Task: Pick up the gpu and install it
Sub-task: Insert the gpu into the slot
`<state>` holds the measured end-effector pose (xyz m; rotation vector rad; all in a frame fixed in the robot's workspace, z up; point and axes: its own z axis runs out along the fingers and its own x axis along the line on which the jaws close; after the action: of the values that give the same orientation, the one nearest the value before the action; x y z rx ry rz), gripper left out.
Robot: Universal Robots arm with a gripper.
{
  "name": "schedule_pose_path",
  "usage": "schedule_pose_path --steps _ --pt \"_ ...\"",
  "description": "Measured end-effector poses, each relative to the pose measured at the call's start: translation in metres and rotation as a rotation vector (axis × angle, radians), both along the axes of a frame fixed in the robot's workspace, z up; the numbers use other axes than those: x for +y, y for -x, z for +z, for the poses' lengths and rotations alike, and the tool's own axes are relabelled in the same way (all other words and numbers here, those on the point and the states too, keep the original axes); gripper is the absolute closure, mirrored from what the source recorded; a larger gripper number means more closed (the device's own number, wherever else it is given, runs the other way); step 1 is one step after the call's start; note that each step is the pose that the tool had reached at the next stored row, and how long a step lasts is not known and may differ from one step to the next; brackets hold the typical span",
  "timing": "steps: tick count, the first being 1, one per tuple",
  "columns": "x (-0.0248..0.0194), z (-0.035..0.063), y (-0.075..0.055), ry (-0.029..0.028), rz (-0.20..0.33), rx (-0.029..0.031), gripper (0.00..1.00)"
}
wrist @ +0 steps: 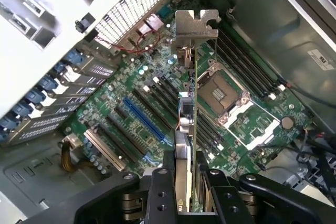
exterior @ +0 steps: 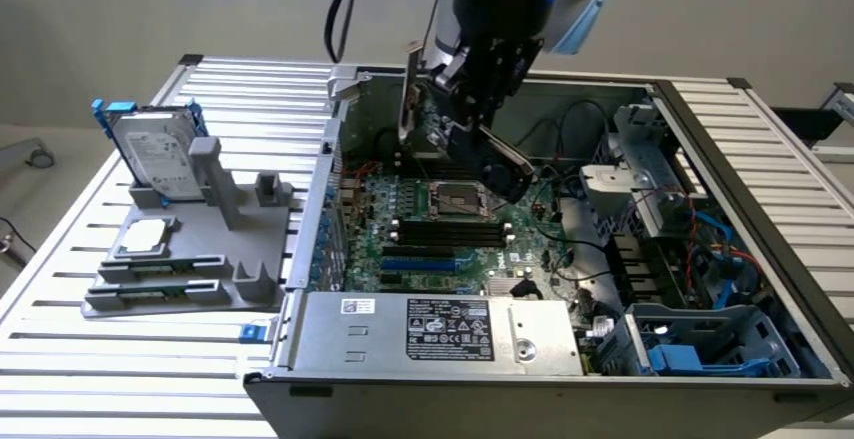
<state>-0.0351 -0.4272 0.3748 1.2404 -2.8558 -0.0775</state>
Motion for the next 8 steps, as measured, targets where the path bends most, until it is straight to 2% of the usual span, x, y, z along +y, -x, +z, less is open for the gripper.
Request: schedule_pose_path --steps 8 --pt "0.0000 -0.0020 0.0000 0.0002 0.146 -0.0003 0.74"
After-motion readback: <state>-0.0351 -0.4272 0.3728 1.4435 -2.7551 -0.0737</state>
